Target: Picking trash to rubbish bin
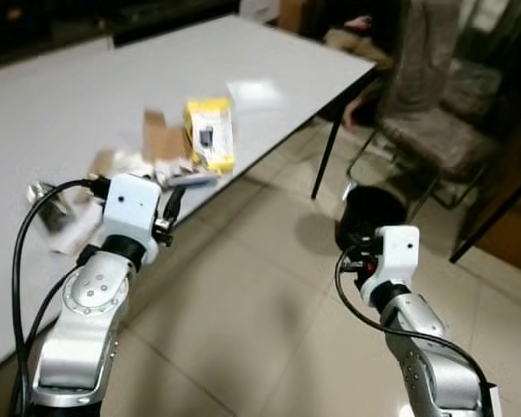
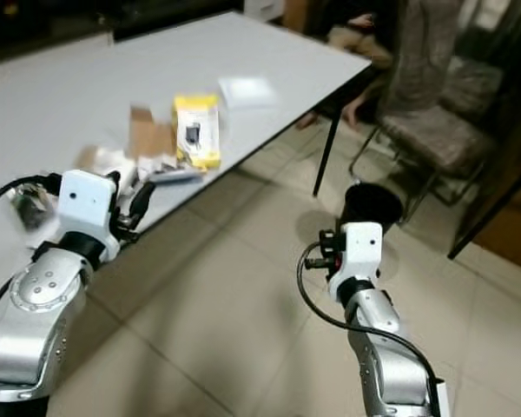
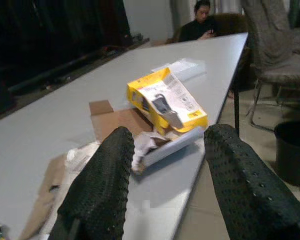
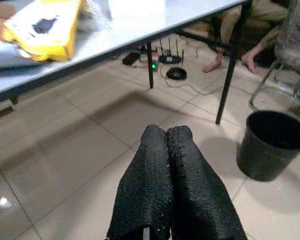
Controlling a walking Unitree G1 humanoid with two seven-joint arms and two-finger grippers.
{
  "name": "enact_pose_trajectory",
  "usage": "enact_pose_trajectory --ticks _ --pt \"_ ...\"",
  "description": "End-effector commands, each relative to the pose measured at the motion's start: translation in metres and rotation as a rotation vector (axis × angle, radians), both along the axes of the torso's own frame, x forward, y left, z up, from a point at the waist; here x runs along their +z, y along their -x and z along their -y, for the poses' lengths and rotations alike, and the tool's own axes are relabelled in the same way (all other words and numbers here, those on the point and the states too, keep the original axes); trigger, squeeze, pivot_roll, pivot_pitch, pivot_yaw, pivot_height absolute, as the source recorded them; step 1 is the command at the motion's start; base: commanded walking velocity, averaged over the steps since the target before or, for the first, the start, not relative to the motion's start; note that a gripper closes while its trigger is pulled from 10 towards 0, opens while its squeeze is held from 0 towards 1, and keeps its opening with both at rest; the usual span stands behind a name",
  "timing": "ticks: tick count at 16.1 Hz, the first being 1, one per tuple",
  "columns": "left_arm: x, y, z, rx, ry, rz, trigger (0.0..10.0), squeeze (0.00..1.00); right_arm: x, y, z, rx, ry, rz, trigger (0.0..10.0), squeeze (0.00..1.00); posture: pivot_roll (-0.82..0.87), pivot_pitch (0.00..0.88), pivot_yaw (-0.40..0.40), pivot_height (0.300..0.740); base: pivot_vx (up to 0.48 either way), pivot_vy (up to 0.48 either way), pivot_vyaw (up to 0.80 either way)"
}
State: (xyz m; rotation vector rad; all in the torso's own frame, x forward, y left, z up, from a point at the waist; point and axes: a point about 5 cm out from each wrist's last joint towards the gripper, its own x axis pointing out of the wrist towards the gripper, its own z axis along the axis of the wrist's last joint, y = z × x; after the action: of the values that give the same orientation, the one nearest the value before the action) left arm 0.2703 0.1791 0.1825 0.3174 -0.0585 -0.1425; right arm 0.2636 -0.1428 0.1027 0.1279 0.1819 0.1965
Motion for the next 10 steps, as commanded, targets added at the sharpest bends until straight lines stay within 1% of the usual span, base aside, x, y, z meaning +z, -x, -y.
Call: enact_pose_trajectory --ticks 1,10 --pt "-0.0018 0.0008 -0.0034 0.008 0.002 -0.009 10.0 0.0 0.0049 -0.0016 -0.0048 0.026 -0.01 0.021 10.0 0.0 0.11 0.046 -0.066 0.74 0.0 0.334 0.0" --pt "-0.008 0.0057 -0.0051 0.039 0.019 -0.018 10.0 0.0 0.005 -0.0056 -0.0128 0.111 0.019 0.016 10.0 0.0 0.11 0.034 -0.089 0.74 0.0 0.332 0.0"
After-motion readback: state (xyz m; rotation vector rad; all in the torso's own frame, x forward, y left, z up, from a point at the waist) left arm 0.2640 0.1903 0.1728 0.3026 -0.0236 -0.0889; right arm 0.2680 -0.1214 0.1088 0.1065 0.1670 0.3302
